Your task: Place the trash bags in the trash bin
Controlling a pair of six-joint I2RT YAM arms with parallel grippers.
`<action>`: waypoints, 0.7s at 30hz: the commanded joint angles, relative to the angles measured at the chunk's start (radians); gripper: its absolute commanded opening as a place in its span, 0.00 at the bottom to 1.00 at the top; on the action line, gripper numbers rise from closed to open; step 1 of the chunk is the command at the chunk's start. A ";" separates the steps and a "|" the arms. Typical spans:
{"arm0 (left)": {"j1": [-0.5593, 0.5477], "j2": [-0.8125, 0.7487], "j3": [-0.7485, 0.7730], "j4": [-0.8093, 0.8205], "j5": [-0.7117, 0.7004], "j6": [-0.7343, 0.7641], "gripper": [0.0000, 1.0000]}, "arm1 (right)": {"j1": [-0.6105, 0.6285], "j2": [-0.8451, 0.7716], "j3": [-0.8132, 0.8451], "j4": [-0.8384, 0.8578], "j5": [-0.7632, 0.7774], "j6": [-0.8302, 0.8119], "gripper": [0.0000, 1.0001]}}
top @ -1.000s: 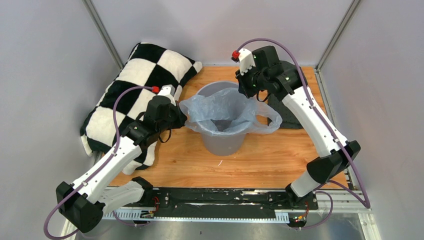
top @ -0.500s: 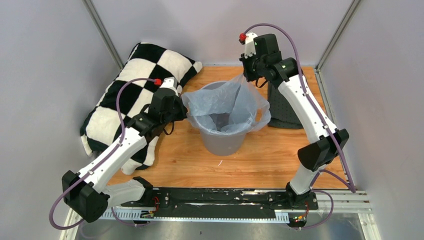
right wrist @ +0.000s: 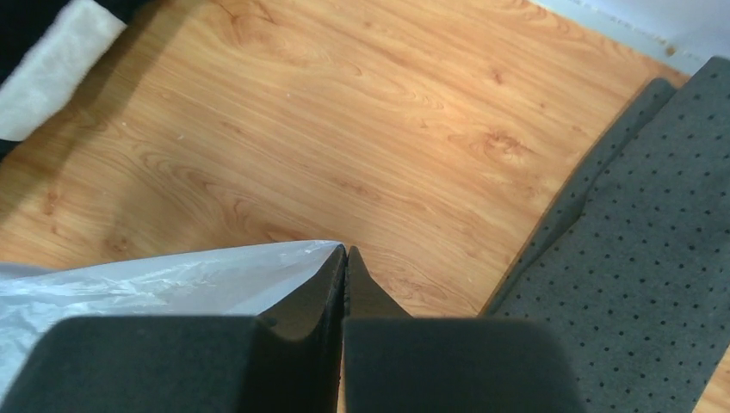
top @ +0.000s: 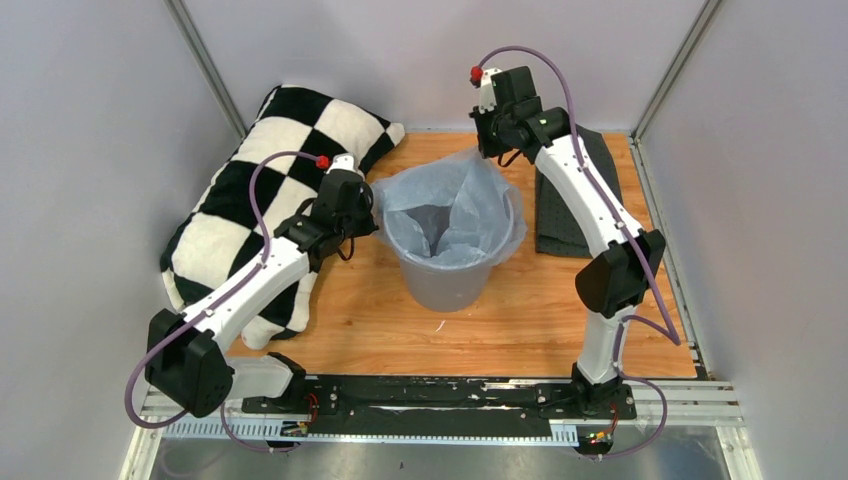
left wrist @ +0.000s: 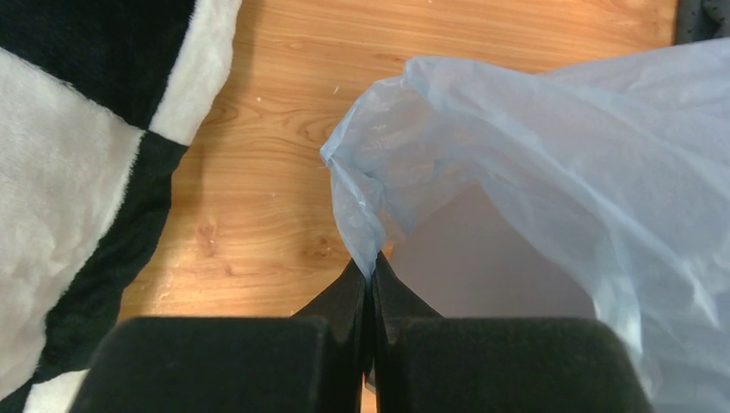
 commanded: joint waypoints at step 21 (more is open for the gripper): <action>0.008 -0.076 -0.204 0.103 0.179 -0.069 0.00 | -0.066 -0.109 -0.012 -0.112 0.028 0.112 0.62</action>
